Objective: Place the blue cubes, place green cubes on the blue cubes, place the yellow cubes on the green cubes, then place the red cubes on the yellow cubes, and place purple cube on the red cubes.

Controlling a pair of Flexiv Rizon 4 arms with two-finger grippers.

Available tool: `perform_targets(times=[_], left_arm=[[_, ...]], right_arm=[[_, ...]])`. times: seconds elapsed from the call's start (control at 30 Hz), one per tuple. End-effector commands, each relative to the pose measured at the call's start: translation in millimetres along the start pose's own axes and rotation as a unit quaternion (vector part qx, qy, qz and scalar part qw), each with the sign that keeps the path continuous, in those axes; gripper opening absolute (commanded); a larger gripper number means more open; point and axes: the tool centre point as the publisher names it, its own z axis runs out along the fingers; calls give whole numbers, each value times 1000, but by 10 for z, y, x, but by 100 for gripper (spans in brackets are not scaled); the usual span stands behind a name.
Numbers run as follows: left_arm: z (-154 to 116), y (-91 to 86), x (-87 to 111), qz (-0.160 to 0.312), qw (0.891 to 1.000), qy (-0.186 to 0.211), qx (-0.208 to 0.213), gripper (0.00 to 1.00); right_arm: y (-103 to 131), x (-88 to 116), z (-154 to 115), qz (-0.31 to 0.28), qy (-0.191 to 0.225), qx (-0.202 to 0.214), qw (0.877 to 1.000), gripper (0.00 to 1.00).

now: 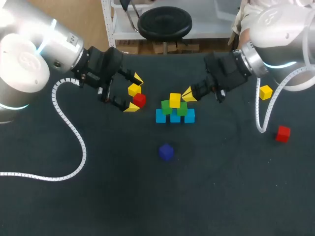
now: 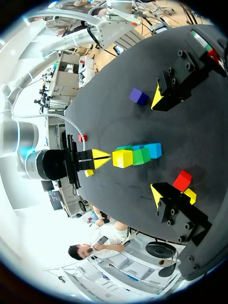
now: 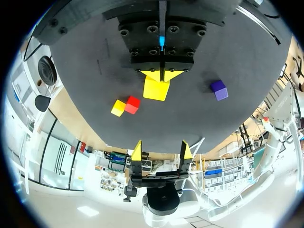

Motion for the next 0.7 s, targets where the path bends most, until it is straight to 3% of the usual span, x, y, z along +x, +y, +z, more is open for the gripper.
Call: perform_targets(times=[0.03,0.7], left_arm=[[3,21,-7,-1,1000,3,3,100],[3,21,-7,-1,1000,3,3,100]], right_arm=[[-16,2,12,-1,0,-1,1000,0],[-20,-17,30,-6,1,-3,1000,0]])
